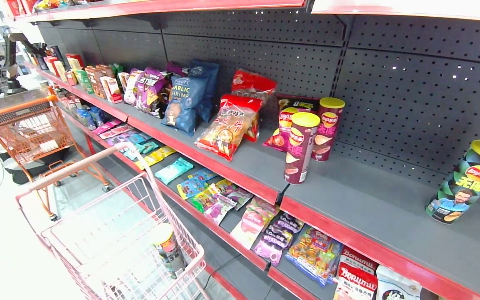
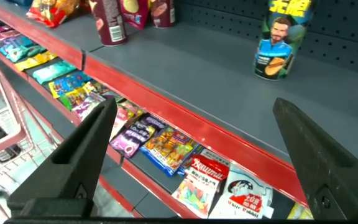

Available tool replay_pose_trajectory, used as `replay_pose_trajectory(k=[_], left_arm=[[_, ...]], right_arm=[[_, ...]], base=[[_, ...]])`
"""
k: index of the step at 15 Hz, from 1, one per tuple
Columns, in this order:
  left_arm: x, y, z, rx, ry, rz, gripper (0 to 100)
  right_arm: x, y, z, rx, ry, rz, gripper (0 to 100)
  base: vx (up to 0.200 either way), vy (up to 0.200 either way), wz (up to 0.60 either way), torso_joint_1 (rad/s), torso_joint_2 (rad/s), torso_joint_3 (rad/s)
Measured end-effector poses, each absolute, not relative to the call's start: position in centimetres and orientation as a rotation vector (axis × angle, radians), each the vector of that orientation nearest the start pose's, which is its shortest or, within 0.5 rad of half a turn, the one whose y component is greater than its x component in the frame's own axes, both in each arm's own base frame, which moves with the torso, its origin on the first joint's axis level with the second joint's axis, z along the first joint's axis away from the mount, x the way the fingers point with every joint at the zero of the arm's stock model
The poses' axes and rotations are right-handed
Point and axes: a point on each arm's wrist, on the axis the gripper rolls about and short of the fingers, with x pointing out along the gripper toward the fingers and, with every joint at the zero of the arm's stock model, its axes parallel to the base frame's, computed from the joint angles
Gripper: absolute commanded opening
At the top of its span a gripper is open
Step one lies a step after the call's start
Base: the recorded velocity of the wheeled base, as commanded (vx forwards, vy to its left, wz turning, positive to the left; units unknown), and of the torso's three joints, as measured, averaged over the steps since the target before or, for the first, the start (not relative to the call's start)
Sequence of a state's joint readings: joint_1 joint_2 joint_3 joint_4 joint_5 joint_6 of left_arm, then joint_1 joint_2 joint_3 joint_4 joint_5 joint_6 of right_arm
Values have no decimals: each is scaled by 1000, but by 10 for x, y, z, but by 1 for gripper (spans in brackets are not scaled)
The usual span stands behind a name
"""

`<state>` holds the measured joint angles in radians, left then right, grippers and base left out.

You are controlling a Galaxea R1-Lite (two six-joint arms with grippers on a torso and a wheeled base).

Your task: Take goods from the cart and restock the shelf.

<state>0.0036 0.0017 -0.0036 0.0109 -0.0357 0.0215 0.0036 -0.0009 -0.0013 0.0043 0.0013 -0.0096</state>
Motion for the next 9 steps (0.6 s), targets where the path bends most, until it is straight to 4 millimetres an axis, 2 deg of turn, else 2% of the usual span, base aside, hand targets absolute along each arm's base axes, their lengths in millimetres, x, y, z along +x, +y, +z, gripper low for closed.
replay_pose_trajectory(k=[4,9], left_arm=[[-23,-1,75,22,9,-32,100],[-23,-1,75,21,9,-33,100]], right_arm=[[-23,0,75,-8,2,21,100],[-23,0,75,-6,2,20,100]], base=[[0,0,0,-63,151,81],[0,0,0,-111,246,136]])
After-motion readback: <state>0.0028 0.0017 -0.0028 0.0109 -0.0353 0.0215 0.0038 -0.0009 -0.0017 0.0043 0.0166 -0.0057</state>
